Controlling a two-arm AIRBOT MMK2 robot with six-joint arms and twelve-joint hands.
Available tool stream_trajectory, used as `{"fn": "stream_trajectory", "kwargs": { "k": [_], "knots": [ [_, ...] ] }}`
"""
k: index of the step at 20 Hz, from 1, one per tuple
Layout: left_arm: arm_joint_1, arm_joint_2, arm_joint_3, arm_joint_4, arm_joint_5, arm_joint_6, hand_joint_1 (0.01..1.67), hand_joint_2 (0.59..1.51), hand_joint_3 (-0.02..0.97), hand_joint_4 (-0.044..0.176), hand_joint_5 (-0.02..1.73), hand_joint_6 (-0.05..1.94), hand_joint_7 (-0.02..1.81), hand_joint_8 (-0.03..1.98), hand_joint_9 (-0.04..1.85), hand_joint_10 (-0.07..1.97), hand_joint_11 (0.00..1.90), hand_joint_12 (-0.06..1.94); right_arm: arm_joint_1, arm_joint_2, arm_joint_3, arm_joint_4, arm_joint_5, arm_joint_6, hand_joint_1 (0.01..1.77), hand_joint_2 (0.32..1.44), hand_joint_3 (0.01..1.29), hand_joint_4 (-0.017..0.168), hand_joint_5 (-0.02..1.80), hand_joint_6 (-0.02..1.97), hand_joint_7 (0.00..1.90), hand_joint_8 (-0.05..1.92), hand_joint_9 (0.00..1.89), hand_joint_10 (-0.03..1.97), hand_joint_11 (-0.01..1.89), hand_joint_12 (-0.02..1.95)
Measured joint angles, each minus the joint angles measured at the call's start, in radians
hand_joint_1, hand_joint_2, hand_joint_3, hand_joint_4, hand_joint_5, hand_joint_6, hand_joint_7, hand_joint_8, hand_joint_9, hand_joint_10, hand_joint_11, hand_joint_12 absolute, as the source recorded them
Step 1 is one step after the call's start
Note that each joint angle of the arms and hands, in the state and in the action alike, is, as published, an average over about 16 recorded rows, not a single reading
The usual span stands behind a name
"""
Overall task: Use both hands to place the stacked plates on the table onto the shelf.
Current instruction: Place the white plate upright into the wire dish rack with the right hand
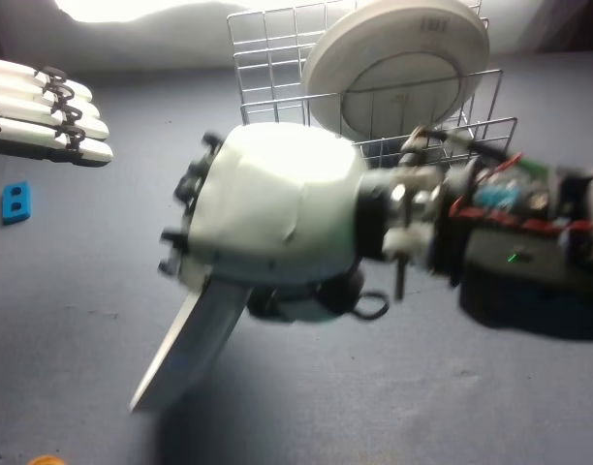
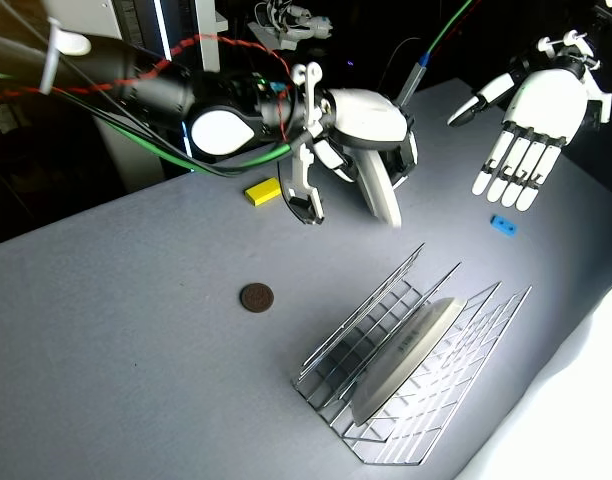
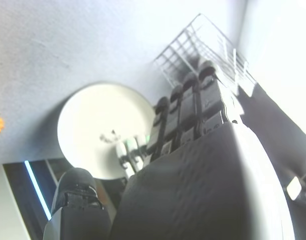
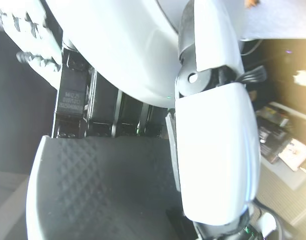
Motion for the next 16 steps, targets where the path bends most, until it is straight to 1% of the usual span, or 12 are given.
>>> {"fn": "stream_trajectory", "kwargs": {
  "k": [1, 4, 9, 12, 16],
  "knots": [
    [-0.002, 0.000, 0.001, 0.001, -0.001, -0.001, 0.01, 1.066, 0.015, 0.008, 0.02, 0.02, 0.02, -0.01, 0.02, 0.01, 0.02, 0.01, 0.015, 0.022, -0.014, -0.002, -0.016, 0.023, 1.28, 0.95, 0.01, -0.003, 1.06, 0.68, 1.19, 0.59, 1.13, 0.81, 0.85, 1.21],
    [-0.005, 0.000, 0.002, 0.003, -0.003, -0.002, 0.01, 1.063, 0.016, 0.008, 0.02, 0.02, 0.01, -0.01, 0.02, 0.01, 0.02, 0.01, 0.068, 0.086, -0.045, -0.007, -0.068, 0.108, 1.29, 0.95, 0.01, -0.003, 1.07, 0.67, 1.18, 0.60, 1.16, 0.70, 0.84, 1.22],
    [-0.004, 0.000, 0.005, 0.006, -0.002, -0.002, 0.01, 1.063, 0.015, 0.008, 0.02, 0.02, 0.02, -0.01, 0.02, 0.01, 0.02, 0.01, 0.166, 0.174, -0.062, -0.030, -0.149, 0.299, 1.29, 0.95, 0.01, -0.003, 1.07, 0.68, 1.19, 0.60, 1.19, 0.63, 0.84, 1.23],
    [-0.003, 0.000, 0.005, 0.007, -0.001, -0.003, 0.01, 1.063, 0.015, 0.008, 0.02, 0.02, 0.02, -0.01, 0.02, 0.01, 0.02, 0.01, 0.218, 0.214, -0.053, -0.106, -0.164, 0.489, 1.29, 0.95, 0.01, -0.001, 1.06, 0.72, 1.18, 0.62, 1.19, 0.60, 0.83, 1.23],
    [-0.002, 0.000, 0.005, 0.008, -0.001, -0.002, 0.01, 1.064, 0.016, 0.008, 0.02, 0.02, 0.01, -0.01, 0.02, 0.01, 0.02, 0.01, 0.284, 0.248, -0.026, -0.232, -0.164, 0.762, 1.29, 0.95, 0.01, 0.004, 1.06, 0.75, 1.16, 0.68, 1.23, 0.43, 0.83, 1.22]
  ]
}}
